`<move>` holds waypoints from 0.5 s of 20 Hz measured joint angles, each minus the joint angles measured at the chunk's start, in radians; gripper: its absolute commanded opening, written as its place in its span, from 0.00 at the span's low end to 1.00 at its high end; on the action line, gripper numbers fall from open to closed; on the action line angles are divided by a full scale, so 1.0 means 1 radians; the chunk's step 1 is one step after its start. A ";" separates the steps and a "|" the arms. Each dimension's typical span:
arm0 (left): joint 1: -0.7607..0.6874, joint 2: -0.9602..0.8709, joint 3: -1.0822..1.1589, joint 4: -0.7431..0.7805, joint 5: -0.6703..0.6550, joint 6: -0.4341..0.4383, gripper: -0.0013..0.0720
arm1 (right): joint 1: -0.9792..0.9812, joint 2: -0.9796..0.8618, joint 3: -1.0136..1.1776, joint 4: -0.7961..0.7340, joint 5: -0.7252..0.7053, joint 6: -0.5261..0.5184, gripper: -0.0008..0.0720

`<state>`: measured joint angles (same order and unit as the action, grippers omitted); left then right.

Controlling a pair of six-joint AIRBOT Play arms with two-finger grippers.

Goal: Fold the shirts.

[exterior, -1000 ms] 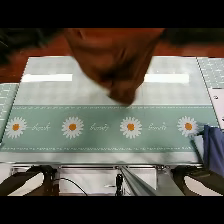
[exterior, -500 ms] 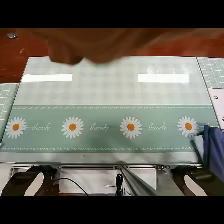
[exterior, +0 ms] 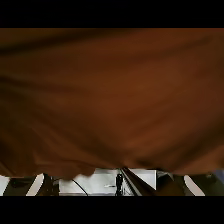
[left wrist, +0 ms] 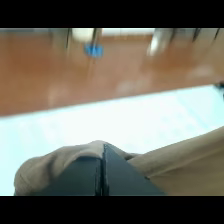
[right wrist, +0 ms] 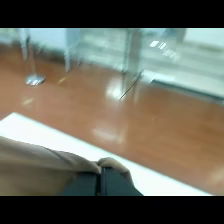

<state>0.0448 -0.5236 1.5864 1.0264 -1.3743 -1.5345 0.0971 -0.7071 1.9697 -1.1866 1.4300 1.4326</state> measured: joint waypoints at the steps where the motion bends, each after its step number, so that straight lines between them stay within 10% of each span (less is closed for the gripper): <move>1: 0.000 0.000 -0.044 -0.011 -0.015 -0.004 0.05 | 0.000 -0.007 -0.027 0.018 0.006 0.000 0.05; 10: 0.000 -0.082 -0.583 -0.035 0.272 0.030 0.05 | 0.000 -0.333 -0.362 0.158 -0.126 -0.056 0.05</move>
<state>0.0448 -0.6056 1.0035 0.9913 -1.1027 -1.5047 0.0971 -1.0405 1.6081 -1.0286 1.3037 1.3762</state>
